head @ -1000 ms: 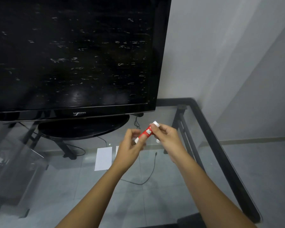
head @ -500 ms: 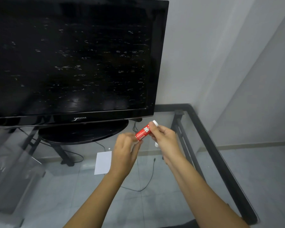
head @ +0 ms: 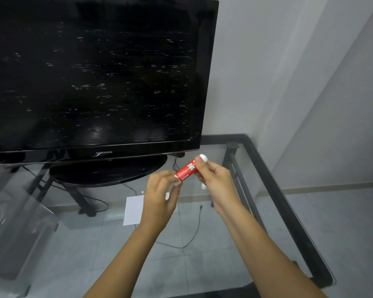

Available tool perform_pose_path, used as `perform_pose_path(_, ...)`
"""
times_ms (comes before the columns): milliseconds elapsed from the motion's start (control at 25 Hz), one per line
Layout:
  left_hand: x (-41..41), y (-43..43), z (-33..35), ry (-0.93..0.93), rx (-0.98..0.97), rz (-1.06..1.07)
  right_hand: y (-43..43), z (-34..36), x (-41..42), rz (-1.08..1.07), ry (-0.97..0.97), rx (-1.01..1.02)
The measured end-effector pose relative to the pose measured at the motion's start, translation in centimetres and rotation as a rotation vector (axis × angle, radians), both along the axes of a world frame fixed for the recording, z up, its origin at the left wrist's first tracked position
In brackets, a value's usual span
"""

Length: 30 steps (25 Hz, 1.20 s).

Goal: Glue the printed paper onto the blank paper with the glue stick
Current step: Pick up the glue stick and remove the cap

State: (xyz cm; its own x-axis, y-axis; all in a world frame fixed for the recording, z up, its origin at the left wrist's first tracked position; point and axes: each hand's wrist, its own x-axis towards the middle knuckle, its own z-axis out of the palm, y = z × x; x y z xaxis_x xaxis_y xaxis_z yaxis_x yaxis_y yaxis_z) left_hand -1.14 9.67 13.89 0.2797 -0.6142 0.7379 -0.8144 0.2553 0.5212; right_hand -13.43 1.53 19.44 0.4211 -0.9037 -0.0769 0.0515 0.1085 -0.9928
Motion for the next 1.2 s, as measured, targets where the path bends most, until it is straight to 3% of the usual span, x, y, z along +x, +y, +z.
perform_pose_path(120, -0.7, 0.3, 2.2, 1.037, 0.264, -0.353, -0.1, 0.3, -0.2, -0.015, -0.019, -0.026)
perform_pose_path(160, -0.6, 0.2, 2.0, 1.156, 0.279, -0.391, 0.0, 0.4, -0.3, -0.015, -0.011, -0.036)
perform_pose_path(200, -0.6, 0.2, 2.1, 1.162, 0.289, -0.422, 0.0, 0.4, -0.3, -0.016, -0.009, -0.041)
perform_pose_path(280, -0.6, 0.5, 2.4, 0.842, 0.221, -0.317, 0.0, 0.5, -0.4, -0.014, -0.011, -0.034)
perform_pose_path(360, -0.2, 0.7, 1.7, 0.210, 0.076, -0.098, 0.2, 0.5, -0.4, -0.004, 0.003, -0.021)
perform_pose_path(440, 0.3, 0.8, 1.2, -0.237, -0.075, 0.024, 0.5, 0.4, -0.3, 0.013, 0.020, -0.022)
perform_pose_path(480, 0.2, 0.8, 1.0, -0.263, -0.097, 0.041, 0.5, 0.5, -0.3, 0.019, 0.021, -0.023)
perform_pose_path(520, 0.0, 0.8, 1.2, -0.129, -0.064, 0.031, 0.6, 0.6, -0.2, 0.022, 0.009, -0.021)
perform_pose_path(640, -0.7, 1.1, 3.2, 0.737, 0.185, -0.245, 0.3, 0.9, -0.1, 0.009, -0.035, -0.017)
perform_pose_path(720, -0.2, 0.8, 3.1, 0.952, 0.211, -0.309, 0.2, 1.0, 0.0, 0.010, -0.019, -0.027)
perform_pose_path(840, 0.5, 1.0, 3.5, 0.804, 0.159, -0.280, 0.1, 0.8, 0.3, 0.009, 0.012, -0.030)
perform_pose_path(880, 0.8, 1.2, 3.2, 0.651, 0.140, -0.221, 0.1, 0.8, 0.3, 0.007, 0.027, -0.033)
perform_pose_path(1000, 1.1, 1.0, 2.5, -0.113, -0.035, 0.053, 0.2, 0.5, 0.5, 0.020, 0.062, -0.033)
perform_pose_path(1040, 1.4, 0.9, 2.0, -0.253, -0.093, 0.063, 0.2, 0.3, 0.6, 0.028, 0.069, -0.032)
perform_pose_path(1080, 1.4, 0.8, 1.7, -0.258, -0.092, 0.066, 0.2, 0.2, 0.8, 0.036, 0.074, -0.029)
perform_pose_path(1120, 1.3, 0.8, 1.7, -0.120, -0.029, 0.038, 0.1, 0.1, 0.9, 0.039, 0.076, -0.026)
perform_pose_path(1200, 1.2, 1.1, 1.8, 0.408, 0.185, -0.130, -0.1, -0.1, 1.0, 0.035, 0.081, -0.018)
